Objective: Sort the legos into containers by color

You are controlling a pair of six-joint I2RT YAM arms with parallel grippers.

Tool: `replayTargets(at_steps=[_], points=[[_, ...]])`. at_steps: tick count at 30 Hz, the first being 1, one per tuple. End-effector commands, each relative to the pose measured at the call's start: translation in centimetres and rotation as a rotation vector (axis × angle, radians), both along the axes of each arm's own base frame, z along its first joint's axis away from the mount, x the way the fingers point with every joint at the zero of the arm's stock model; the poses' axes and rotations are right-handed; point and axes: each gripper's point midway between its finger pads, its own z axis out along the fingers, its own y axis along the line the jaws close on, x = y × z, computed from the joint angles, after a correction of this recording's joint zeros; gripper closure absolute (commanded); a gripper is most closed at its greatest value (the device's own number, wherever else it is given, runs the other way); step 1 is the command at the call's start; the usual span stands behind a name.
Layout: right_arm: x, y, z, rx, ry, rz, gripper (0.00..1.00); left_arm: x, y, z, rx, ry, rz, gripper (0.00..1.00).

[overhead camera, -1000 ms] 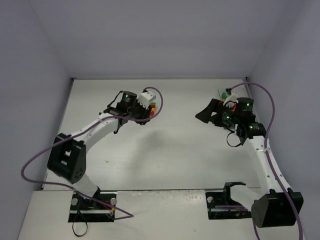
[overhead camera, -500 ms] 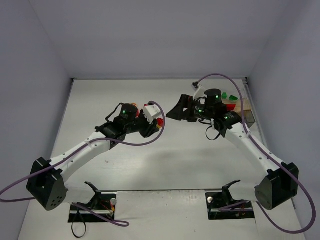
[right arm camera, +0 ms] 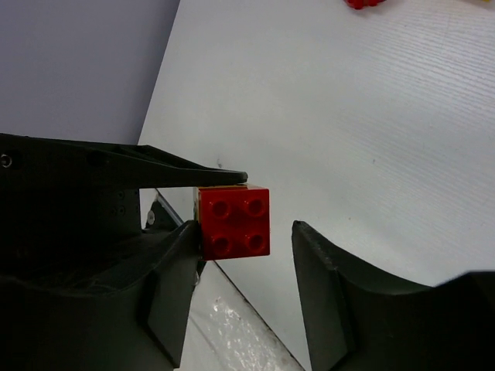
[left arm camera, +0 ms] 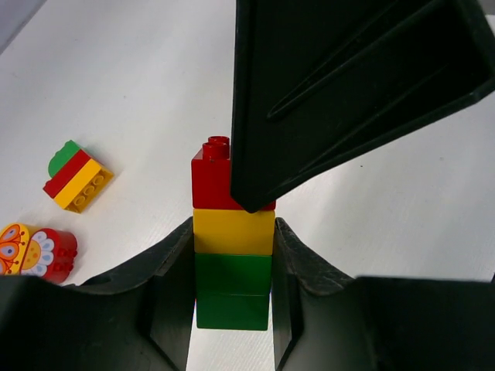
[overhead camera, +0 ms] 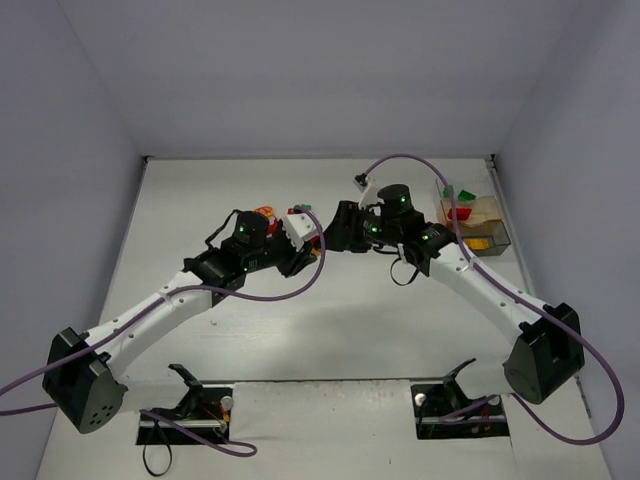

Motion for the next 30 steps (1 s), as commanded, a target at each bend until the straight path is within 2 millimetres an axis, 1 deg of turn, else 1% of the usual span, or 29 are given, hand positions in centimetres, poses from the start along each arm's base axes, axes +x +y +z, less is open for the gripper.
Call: replayTargets(at_steps=[1, 2, 4, 5, 6, 7, 8, 9, 15, 16, 20, 21, 27, 30], points=[[1.0, 0.9, 2.6, 0.054, -0.089, -0.011, 0.54, 0.2, -0.4, 2.8, -0.057, -0.096, -0.011, 0.86], [1.0, 1.0, 2.7, 0.056, -0.09, -0.008, 0.57, 0.2, -0.5, 2.7, -0.056, -0.092, -0.011, 0.86], [0.8, 1.2, 2.5, 0.058, -0.086, 0.0, 0.66, 0.1, -0.4, 2.7, -0.056, -0.091, -0.012, 0.86], [0.8, 1.2, 2.5, 0.059, -0.086, 0.004, 0.75, 0.1, -0.4, 2.7, -0.056, -0.094, -0.009, 0.86], [0.7, 1.2, 2.4, 0.059, -0.083, 0.006, 0.8, 0.0, -0.4, 2.6, -0.054, -0.092, -0.009, 0.86], [0.7, 1.2, 2.4, 0.06, -0.085, 0.006, 0.97, 0.0, -0.3, 2.3, -0.047, -0.086, -0.008, 0.86], [0.7, 1.2, 2.4, 0.06, -0.085, 0.006, 0.97, 0.0, -0.2, 2.1, -0.043, -0.083, -0.005, 0.86], [0.6, 1.2, 2.5, 0.062, -0.086, 0.004, 1.0, -0.1, -0.1, 1.9, -0.038, -0.08, -0.004, 0.86], [1.3, 0.1, 3.3, 0.045, -0.143, -0.031, 1.0, -0.6, 0.2, 0.3, -0.022, -0.048, -0.001, 0.89], [1.4, -0.1, 3.3, 0.04, -0.144, -0.039, 1.0, -0.7, 0.3, 0.3, -0.025, -0.045, 0.002, 0.89], [2.3, -1.9, 3.5, 0.026, -0.159, -0.083, 1.0, -1.0, 0.7, -0.3, -0.023, -0.032, 0.011, 0.91], [2.8, -2.6, 3.5, 0.024, -0.16, -0.101, 1.0, -1.0, 0.8, -0.4, -0.018, -0.03, 0.017, 0.91], [3.9, -4.5, 3.7, 0.022, -0.162, -0.126, 1.0, -1.0, 0.8, -1.0, -0.005, -0.019, 0.014, 0.92], [4.9, -6.3, 3.7, -0.003, -0.174, -0.175, 1.0, -0.9, 0.7, -1.4, -0.002, -0.012, 0.015, 0.92]])
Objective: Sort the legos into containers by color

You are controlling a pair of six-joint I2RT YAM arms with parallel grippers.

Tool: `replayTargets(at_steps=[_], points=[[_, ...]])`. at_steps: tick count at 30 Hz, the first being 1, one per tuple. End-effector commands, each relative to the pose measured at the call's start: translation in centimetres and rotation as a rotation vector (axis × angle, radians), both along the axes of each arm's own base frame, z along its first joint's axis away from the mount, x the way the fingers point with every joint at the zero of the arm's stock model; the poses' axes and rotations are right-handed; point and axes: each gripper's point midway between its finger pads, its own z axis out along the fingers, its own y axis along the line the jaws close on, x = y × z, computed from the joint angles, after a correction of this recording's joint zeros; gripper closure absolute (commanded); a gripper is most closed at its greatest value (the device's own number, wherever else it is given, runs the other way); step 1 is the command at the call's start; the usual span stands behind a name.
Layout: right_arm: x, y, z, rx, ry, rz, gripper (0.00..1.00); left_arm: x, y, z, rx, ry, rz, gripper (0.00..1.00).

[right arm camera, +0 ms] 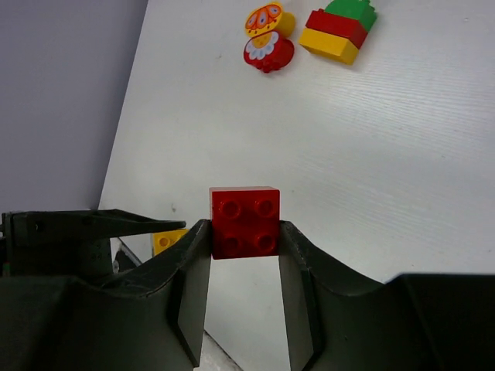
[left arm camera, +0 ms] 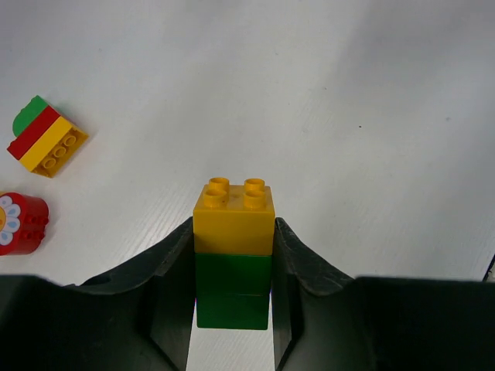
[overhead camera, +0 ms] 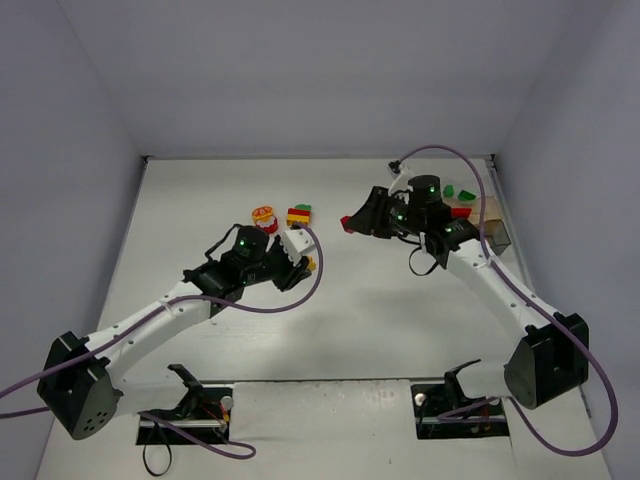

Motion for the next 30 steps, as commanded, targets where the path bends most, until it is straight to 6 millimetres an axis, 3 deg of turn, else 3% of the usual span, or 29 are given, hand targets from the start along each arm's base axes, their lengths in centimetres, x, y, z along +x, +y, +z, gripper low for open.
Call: replayTargets(at_steps=[1, 3, 6, 7, 10, 13, 14, 15, 19, 23, 29, 30], points=[[1.7, -2.5, 2.9, -0.019, -0.131, -0.062, 1.0, 0.7, -0.7, 2.4, -0.056, -0.058, 0.002, 0.93], [3.2, -5.8, 1.5, -0.113, -0.114, -0.19, 1.0, 0.8, -0.6, 2.6, -0.058, -0.062, 0.005, 0.92], [6.0, -13.5, -0.4, -0.263, -0.087, -0.445, 1.0, 1.1, -0.2, 3.0, -0.055, -0.079, 0.029, 0.92], [6.9, -16.9, -0.8, -0.3, -0.075, -0.544, 1.0, 1.1, -0.1, 2.8, -0.05, -0.082, 0.037, 0.92], [8.2, -23.4, -2.4, -0.414, -0.03, -0.764, 1.0, 1.4, 0.5, 2.7, -0.043, -0.095, 0.067, 0.91], [9.3, -27.7, -4.0, -0.489, 0.024, -0.89, 1.0, 1.6, 0.5, 2.9, -0.046, -0.094, 0.084, 0.91], [9.9, -29.4, -3.7, -0.495, 0.027, -0.933, 1.0, 1.7, 0.4, 3.1, -0.051, -0.097, 0.085, 0.91], [10.4, -30.4, -5.0, -0.515, 0.06, -0.944, 1.0, 1.6, 0.4, 3.1, -0.05, -0.095, 0.08, 0.91], [12.3, -34.6, -6.5, -0.561, 0.101, -1.025, 1.0, 1.7, 0.3, 3.0, -0.032, -0.08, 0.073, 0.91], [13.4, -37.2, -8.0, -0.594, 0.134, -1.055, 1.0, 1.7, 0.3, 3.2, -0.036, -0.088, 0.074, 0.91], [15.9, -39.5, -8.7, -0.609, 0.134, -1.052, 0.99, 1.9, 0.4, 2.6, -0.005, -0.087, 0.07, 0.88], [16.6, -39.7, -8.0, -0.604, 0.112, -1.045, 0.99, 1.9, 0.4, 2.4, -0.001, -0.085, 0.069, 0.88]])
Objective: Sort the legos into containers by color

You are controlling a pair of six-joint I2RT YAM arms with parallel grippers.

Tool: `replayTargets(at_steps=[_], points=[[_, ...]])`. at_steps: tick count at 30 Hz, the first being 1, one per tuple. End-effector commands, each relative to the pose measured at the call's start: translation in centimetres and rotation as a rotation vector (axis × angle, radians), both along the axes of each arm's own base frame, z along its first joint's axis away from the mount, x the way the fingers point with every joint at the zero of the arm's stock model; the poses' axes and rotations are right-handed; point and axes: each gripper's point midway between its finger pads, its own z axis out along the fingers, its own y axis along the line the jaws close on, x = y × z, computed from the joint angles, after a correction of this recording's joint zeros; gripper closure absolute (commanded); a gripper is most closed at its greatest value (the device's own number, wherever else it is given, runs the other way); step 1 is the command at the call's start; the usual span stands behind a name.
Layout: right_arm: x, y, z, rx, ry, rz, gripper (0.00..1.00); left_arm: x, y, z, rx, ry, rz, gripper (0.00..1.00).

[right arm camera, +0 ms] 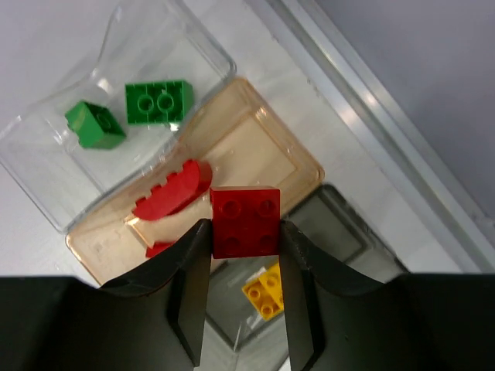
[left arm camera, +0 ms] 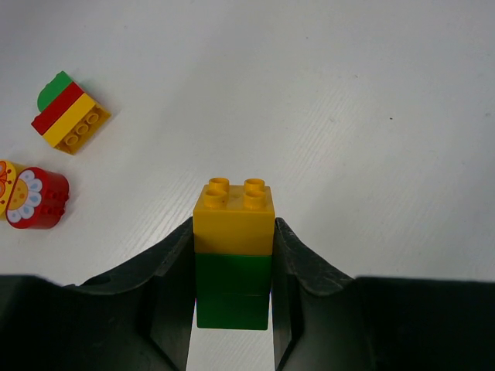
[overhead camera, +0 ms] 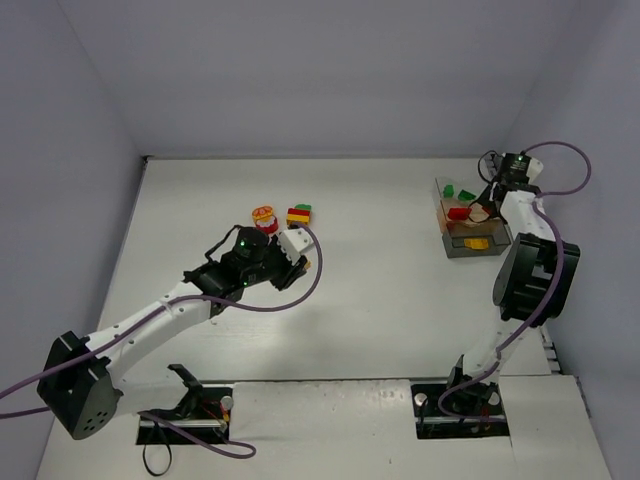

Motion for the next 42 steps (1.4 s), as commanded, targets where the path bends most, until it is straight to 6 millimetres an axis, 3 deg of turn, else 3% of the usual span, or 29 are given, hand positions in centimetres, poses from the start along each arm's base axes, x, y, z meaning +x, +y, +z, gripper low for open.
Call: replayTargets(at_steps=[1, 5, 7, 9, 16, 18, 24, 29, 32, 36, 37, 40, 41, 42], points=[[3.2, -1.5, 3.9, -0.066, -0.109, 0.013, 0.98, 1.1, -0.8, 3.0, -0.039, -0.073, 0.0, 0.88], [4.8, -1.7, 2.9, -0.061, -0.097, 0.038, 0.94, 1.2, -0.8, 2.8, -0.033, -0.07, -0.002, 0.88], [5.3, -1.9, 2.8, -0.059, -0.098, 0.041, 0.87, 1.2, -0.9, 2.7, -0.03, -0.067, -0.004, 0.88], [5.3, -2.1, 1.8, -0.053, -0.08, 0.035, 0.8, 1.2, -1.0, 2.6, -0.03, -0.061, -0.008, 0.88], [4.5, -2.1, 0.4, -0.032, -0.049, 0.024, 0.76, 1.2, -1.0, 2.5, -0.029, -0.06, -0.011, 0.88], [4.5, -2.2, 0.4, -0.036, -0.047, 0.03, 0.68, 1.2, -1.0, 2.5, -0.031, -0.058, -0.011, 0.88], [4.9, -1.9, 2.3, -0.037, -0.086, 0.06, 0.42, 1.0, -1.3, 2.3, -0.029, -0.052, -0.023, 0.87], [4.1, -0.3, 5.4, -0.005, -0.143, 0.105, 0.4, 0.5, -1.6, 2.9, -0.043, -0.075, -0.04, 0.87], [3.2, 4.7, 8.0, 0.122, -0.223, 0.257, 0.4, 0.2, -1.7, 3.5, -0.068, -0.107, -0.058, 0.87], [0.4, 14.5, 11.2, 0.3, -0.297, 0.534, 0.4, -0.1, -2.0, 4.8, -0.12, -0.158, -0.075, 0.87], [-1.0, 18.0, 12.0, 0.338, -0.305, 0.613, 0.4, -0.2, -2.1, 4.9, -0.131, -0.16, -0.084, 0.87], [-4.2, 23.9, 13.9, 0.439, -0.33, 0.778, 0.38, -0.6, -2.5, 5.4, -0.152, -0.159, -0.11, 0.84], [-5.8, 27.2, 13.7, 0.496, -0.305, 0.844, 0.37, -0.8, -2.5, 5.6, -0.159, -0.161, -0.115, 0.84], [-7.2, 29.0, 14.7, 0.529, -0.32, 0.9, 0.37, -0.9, -2.6, 5.7, -0.161, -0.165, -0.125, 0.83]])
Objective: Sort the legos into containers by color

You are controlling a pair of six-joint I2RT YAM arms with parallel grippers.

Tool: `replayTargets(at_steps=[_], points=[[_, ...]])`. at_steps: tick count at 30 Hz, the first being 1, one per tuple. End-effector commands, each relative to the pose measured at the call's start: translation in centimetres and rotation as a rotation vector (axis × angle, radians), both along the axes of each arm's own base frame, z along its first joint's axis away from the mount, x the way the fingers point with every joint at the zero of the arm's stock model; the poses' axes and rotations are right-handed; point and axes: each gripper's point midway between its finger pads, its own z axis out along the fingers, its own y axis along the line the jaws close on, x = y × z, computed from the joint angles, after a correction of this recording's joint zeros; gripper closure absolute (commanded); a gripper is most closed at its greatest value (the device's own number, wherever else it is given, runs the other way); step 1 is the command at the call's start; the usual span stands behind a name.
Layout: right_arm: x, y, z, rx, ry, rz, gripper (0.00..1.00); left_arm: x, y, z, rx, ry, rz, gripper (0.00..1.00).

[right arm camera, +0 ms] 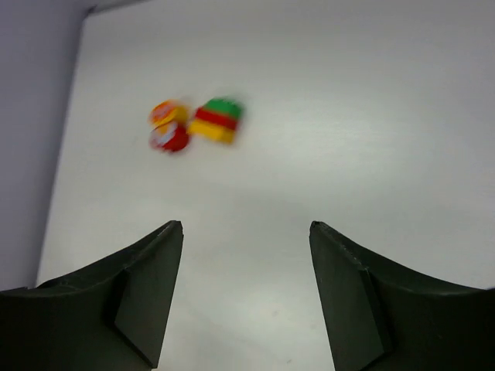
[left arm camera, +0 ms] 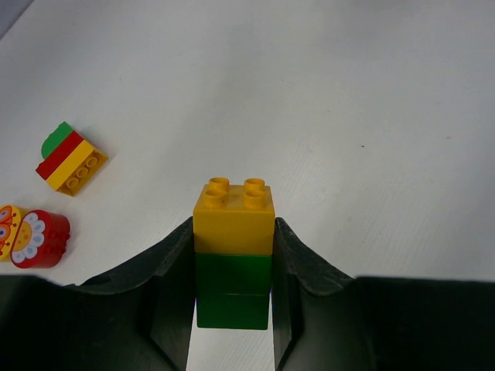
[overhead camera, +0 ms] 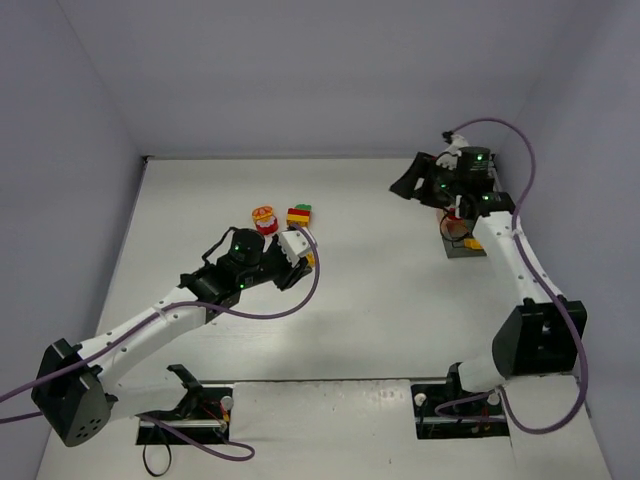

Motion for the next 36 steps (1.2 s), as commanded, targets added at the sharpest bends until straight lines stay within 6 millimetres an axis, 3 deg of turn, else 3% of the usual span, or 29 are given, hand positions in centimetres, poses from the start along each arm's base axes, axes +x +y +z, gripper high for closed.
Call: replayTargets(at_steps=[1, 4, 8, 12, 23, 30, 36], points=[[-5.3, 9.2, 2.8, 0.167, -0.017, 0.295, 0.37, -0.2, -1.3, 3.6, -0.089, -0.101, -0.066, 0.83], [-8.8, 13.9, 4.0, 0.228, -0.021, 0.416, 0.33, -0.1, -1.2, 3.9, -0.076, -0.12, -0.064, 0.83], [-12.4, 18.2, 4.6, 0.265, -0.004, 0.527, 0.31, 0.2, -1.1, 4.5, -0.066, -0.138, -0.06, 0.83], [-14.7, 20.6, 3.7, 0.257, 0.027, 0.593, 0.31, 0.4, -1.2, 5.0, -0.073, -0.145, -0.059, 0.83], [-17.3, 23.4, 1.5, 0.229, 0.077, 0.654, 0.31, -0.1, -1.2, 6.1, -0.103, -0.149, -0.063, 0.83], [-17.3, 23.6, -0.1, 0.206, 0.109, 0.644, 0.32, -0.5, -1.2, 7.2, -0.133, -0.163, -0.073, 0.83], [-16.9, 24.3, 0.3, 0.22, 0.081, 0.662, 0.33, -1.0, -1.5, 7.4, -0.142, -0.156, -0.099, 0.83]])
